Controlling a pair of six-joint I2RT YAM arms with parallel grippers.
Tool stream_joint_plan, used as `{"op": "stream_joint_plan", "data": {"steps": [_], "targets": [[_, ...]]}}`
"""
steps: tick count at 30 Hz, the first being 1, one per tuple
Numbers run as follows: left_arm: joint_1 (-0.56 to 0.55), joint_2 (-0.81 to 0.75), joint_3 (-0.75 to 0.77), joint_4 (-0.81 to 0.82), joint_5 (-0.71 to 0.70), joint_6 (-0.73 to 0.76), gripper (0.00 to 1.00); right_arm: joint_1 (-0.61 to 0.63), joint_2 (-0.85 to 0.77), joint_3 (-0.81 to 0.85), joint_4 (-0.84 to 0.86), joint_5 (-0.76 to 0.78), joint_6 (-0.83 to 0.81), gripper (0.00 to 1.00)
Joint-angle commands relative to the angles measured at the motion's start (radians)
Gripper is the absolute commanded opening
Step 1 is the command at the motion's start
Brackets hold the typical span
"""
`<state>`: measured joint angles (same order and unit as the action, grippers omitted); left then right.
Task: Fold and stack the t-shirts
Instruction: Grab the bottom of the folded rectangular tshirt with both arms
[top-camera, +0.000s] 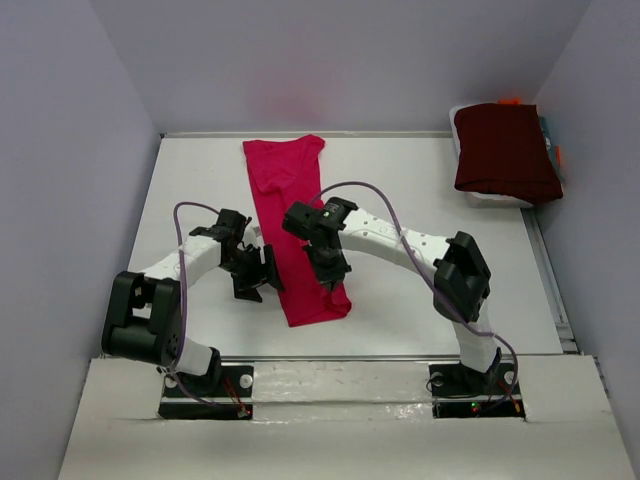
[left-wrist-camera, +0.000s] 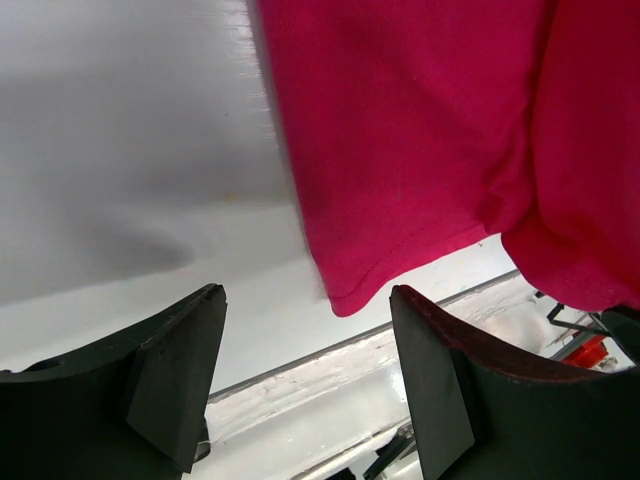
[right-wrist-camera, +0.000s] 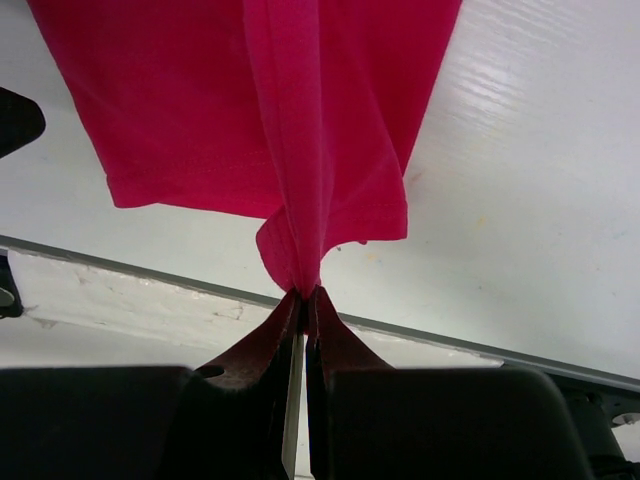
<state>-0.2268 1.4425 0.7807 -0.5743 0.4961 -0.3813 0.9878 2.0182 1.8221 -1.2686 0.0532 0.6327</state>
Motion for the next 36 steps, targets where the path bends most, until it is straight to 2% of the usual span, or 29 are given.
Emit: {"op": "stream_joint_plan", "data": {"steps": [1, 4, 6, 9, 12, 15, 18, 29, 36], "targets": [[0.009, 0.001, 0.026, -0.033, 0.007, 0.018, 0.77, 0.005, 0.019, 0.002, 0.060, -0.070, -0.031, 0.09], [0.009, -0.001, 0.026, -0.033, 0.004, 0.018, 0.77, 0.014, 0.039, 0.006, 0.067, -0.088, -0.034, 0.10], [0.009, 0.001, 0.028, -0.033, 0.001, 0.018, 0.77, 0.014, 0.050, 0.006, 0.081, -0.108, -0.039, 0.14], [0.009, 0.002, 0.031, -0.033, 0.001, 0.018, 0.77, 0.014, 0.059, 0.006, 0.095, -0.130, -0.047, 0.26], [0.009, 0.006, 0.034, -0.035, -0.002, 0.019, 0.77, 0.023, 0.073, 0.011, 0.100, -0.138, -0.053, 0.44], [0.009, 0.004, 0.035, -0.035, -0.004, 0.019, 0.77, 0.023, 0.073, 0.009, 0.112, -0.154, -0.059, 0.55], [0.009, 0.001, 0.035, -0.038, -0.005, 0.019, 0.77, 0.023, 0.067, 0.006, 0.117, -0.154, -0.056, 0.60], [0.009, -0.014, 0.042, -0.055, -0.008, 0.018, 0.77, 0.023, -0.016, -0.076, 0.147, -0.112, -0.004, 0.63], [0.009, -0.050, 0.019, -0.050, 0.056, -0.002, 0.77, 0.005, -0.078, -0.247, 0.215, -0.063, 0.091, 0.62]]}}
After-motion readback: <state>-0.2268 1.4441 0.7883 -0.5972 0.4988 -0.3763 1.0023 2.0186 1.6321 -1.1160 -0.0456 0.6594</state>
